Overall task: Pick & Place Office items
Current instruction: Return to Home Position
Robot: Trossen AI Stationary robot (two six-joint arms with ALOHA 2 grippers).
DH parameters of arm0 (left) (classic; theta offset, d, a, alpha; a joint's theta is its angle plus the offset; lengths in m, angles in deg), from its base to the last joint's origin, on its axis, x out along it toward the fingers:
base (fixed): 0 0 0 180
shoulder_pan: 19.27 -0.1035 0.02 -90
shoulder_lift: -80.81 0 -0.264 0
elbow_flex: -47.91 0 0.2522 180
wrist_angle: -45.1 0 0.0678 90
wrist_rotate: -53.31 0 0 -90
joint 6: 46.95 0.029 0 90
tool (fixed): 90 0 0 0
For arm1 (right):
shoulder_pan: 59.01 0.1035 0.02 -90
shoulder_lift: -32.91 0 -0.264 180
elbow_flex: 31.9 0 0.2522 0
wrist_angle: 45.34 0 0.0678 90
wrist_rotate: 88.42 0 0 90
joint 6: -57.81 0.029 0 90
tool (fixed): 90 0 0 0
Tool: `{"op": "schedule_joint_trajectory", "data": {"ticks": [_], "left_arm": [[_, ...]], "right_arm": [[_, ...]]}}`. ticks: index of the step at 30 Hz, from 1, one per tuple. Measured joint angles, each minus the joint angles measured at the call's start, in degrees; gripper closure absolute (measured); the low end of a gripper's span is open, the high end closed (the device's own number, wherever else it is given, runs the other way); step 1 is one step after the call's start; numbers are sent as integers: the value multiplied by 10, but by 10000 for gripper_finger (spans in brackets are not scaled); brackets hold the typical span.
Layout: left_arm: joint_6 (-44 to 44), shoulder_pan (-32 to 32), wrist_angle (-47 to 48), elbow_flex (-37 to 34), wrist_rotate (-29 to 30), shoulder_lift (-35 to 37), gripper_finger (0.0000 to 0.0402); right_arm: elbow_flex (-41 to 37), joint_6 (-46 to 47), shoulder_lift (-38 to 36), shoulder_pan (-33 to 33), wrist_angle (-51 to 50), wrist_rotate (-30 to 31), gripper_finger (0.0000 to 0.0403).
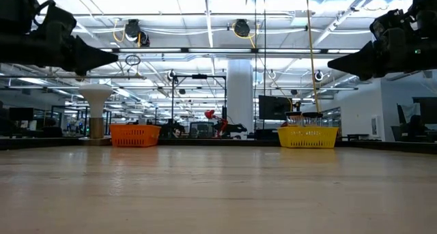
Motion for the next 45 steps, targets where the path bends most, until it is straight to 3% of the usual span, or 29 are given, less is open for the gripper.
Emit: {"op": "schedule_joint_trajectory", "data": {"ticks": [3, 12, 19, 26, 45], "left_arm": [[-1, -9, 46, 0, 3, 43, 399], [-19, -29, 49, 1, -5, 40, 398], [-43, -29, 48, 0, 19, 40, 381], [-42, -29, 50, 0, 19, 40, 374], [-46, -29, 51, 0, 20, 40, 393]], "right_arm": [[0, -4, 0, 0, 0, 0, 403], [0, 3, 0, -5, 0, -1, 403], [-15, 64, 24, -5, 24, 9, 403], [-15, -33, 69, -5, 29, 14, 403], [-15, -40, 89, -5, 89, 16, 403]]}}
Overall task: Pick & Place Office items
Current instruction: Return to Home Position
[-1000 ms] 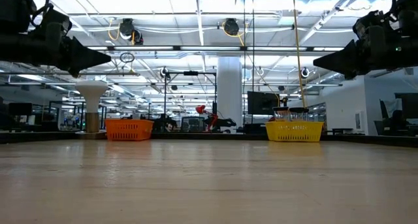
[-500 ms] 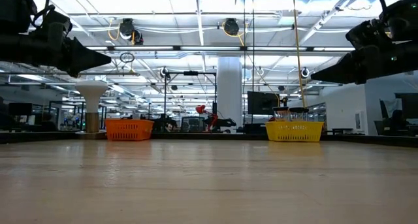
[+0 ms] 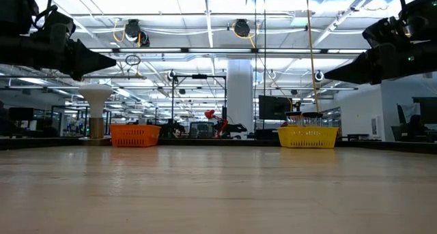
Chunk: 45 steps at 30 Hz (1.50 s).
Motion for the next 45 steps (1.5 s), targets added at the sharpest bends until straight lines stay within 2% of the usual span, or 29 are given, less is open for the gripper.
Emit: {"op": "schedule_joint_trajectory", "data": {"ticks": [6, 45], "left_arm": [[0, 0, 0, 0, 0, 0, 381], [0, 0, 0, 0, 0, 0, 380]], "right_arm": [[0, 0, 0, 0, 2, 0, 403], [0, 0, 0, 0, 3, 0, 403]]}}
